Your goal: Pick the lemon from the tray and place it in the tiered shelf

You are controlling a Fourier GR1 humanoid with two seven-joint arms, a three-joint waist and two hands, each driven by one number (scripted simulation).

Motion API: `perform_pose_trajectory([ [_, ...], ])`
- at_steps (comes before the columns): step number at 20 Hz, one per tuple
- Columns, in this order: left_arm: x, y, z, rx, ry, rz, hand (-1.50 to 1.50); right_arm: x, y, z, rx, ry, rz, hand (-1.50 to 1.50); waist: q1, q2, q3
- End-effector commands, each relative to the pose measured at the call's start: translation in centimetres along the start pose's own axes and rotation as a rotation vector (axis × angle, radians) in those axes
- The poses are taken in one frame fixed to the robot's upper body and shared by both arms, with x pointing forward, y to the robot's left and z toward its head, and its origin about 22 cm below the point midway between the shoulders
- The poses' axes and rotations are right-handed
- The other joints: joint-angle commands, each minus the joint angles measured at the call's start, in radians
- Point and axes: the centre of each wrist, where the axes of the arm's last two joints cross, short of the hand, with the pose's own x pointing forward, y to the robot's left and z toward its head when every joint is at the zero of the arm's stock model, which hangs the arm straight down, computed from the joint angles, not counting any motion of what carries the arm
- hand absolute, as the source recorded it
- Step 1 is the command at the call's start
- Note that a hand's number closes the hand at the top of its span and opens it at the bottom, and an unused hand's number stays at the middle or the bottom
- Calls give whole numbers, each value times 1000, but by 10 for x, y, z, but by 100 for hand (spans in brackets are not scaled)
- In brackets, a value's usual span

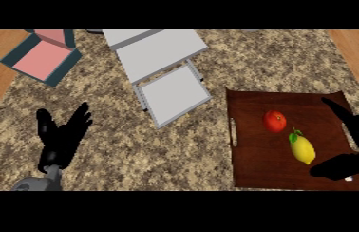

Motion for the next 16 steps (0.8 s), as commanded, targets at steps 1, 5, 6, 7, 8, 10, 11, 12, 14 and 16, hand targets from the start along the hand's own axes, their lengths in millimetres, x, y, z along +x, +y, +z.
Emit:
perform_pose_trajectory([
  [1,8,-8,-3,6,9,16,0,6,5,10,-14,63,28,-150,-5,-1,0],
  [5,1,-16,-21,9,10,13,0,7,15,10,-52,61,58,-150,-7,0,0],
  [6,-11,-5,8,0,2,5,0,-4,32,2,-28,92,76,-150,0,-1,0],
  [7,4,-15,-22,0,-4,-8,0,15,34,-13,-47,89,67,-150,-2,1,0],
  [8,-22,6,-12,1,14,6,0,2,38,7,-61,91,56,-150,-5,0,0],
  [10,-18,-7,-11,12,5,-1,0,-8,32,-16,-59,93,53,-150,-2,0,0],
  [11,-25,-8,-8,10,4,22,0,0,46,-5,-56,88,65,-150,-3,0,0],
  [12,-13,-7,1,-14,0,-1,0,-6,36,-15,-51,81,61,-150,-1,-1,0],
  [14,-17,-15,-11,15,5,11,0,3,56,-15,-35,98,80,-150,-2,0,0],
  [16,-2,16,-13,4,-8,8,0,-17,64,-18,-59,107,79,-150,-3,0,0],
])
